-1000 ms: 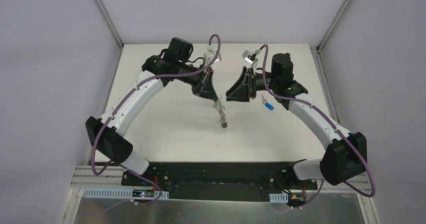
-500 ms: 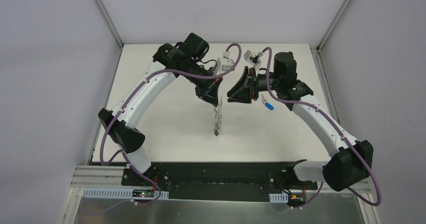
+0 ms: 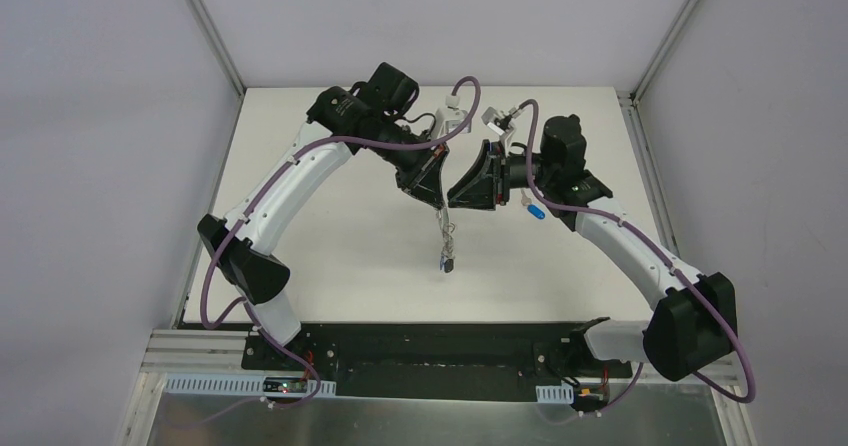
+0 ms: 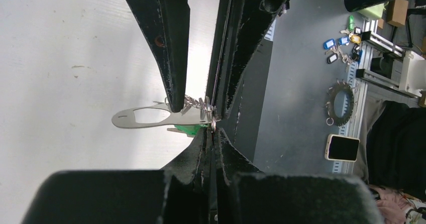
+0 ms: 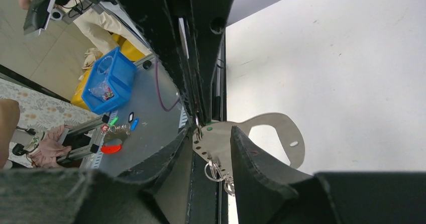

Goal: Put the keys on the keyring
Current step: Adjust the key on the keyring.

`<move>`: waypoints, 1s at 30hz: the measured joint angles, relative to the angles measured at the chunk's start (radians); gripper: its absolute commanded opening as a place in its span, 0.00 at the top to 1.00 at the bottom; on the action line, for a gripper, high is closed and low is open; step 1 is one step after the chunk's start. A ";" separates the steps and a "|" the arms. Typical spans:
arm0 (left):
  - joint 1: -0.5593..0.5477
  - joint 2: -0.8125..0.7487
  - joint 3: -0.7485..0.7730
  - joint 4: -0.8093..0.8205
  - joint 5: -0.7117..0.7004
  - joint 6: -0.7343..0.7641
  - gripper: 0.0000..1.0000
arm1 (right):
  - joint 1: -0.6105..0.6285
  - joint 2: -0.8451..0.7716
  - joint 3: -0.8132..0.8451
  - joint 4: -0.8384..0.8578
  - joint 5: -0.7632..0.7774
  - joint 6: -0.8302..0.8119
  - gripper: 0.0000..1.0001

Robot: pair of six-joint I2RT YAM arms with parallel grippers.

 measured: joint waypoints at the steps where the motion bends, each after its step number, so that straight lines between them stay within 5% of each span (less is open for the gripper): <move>1: 0.000 0.000 -0.003 0.003 0.000 -0.002 1.00 | 0.000 0.000 0.000 0.014 0.000 0.010 0.64; 19: 0.000 0.000 -0.022 0.014 0.001 -0.016 1.00 | 0.015 0.013 0.000 0.101 -0.010 0.094 0.80; 27: 0.000 0.000 -0.022 0.014 0.000 -0.019 1.00 | 0.024 0.020 0.000 0.108 -0.018 0.099 1.00; 30: 0.002 0.000 -0.022 0.014 0.002 -0.019 1.00 | 0.024 0.020 0.000 0.108 -0.017 0.100 1.00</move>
